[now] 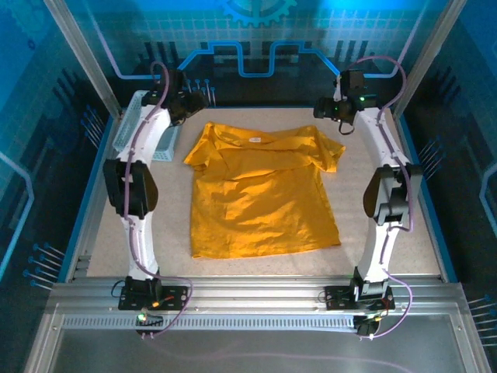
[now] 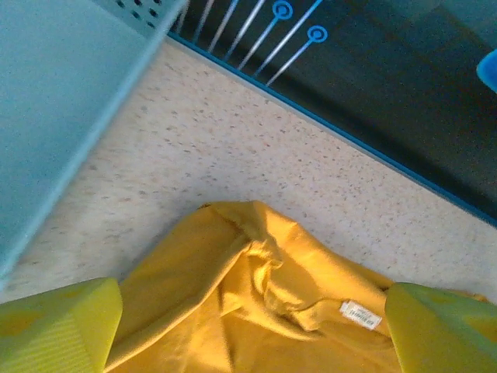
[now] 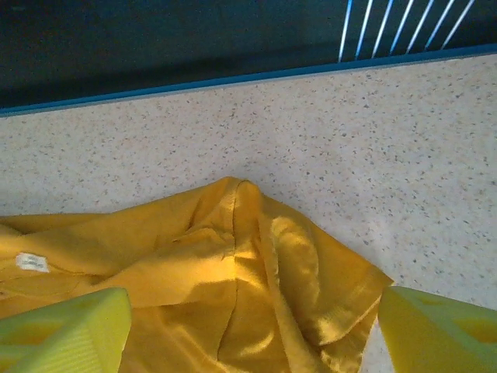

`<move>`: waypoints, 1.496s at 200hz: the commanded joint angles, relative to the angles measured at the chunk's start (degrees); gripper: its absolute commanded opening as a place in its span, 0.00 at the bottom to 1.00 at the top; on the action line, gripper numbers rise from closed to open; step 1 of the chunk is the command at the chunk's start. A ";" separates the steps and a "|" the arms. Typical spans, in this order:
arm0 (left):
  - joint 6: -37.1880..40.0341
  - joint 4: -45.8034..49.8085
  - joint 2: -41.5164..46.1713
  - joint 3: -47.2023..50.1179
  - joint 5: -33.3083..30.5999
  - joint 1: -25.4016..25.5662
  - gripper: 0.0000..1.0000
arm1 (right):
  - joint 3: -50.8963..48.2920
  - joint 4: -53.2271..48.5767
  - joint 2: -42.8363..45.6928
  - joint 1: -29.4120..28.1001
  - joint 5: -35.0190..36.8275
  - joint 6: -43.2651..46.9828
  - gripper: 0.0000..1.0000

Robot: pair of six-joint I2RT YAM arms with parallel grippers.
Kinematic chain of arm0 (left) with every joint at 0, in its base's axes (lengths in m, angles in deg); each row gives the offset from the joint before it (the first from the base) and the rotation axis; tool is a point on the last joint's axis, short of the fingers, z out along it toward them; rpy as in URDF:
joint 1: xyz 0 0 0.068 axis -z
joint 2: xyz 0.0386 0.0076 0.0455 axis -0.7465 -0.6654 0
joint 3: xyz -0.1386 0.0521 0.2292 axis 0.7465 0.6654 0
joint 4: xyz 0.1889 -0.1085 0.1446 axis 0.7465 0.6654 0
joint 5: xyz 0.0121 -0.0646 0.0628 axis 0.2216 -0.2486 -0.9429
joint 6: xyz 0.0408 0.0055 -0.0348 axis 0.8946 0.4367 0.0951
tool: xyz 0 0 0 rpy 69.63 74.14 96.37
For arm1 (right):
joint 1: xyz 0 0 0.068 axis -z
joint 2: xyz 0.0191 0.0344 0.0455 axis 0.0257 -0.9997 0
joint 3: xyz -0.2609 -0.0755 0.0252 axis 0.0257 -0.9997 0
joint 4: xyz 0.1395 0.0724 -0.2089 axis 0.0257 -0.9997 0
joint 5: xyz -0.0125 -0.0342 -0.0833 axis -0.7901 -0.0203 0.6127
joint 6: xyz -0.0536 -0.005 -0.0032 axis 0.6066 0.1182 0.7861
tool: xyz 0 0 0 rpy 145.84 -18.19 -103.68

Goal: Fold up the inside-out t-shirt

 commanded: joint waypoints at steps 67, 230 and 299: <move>5.09 -5.02 33.09 46.29 -8.92 24.96 0.90 | -41.54 1.12 35.99 -9.30 -5.85 -6.33 0.86; 8.13 -4.51 22.90 60.10 -15.13 64.05 0.83 | -73.86 2.12 56.84 -21.04 -5.20 -19.88 0.86; 11.23 -2.96 15.95 57.12 -18.58 64.19 0.73 | -73.68 2.25 57.87 -21.07 -5.18 -20.09 0.86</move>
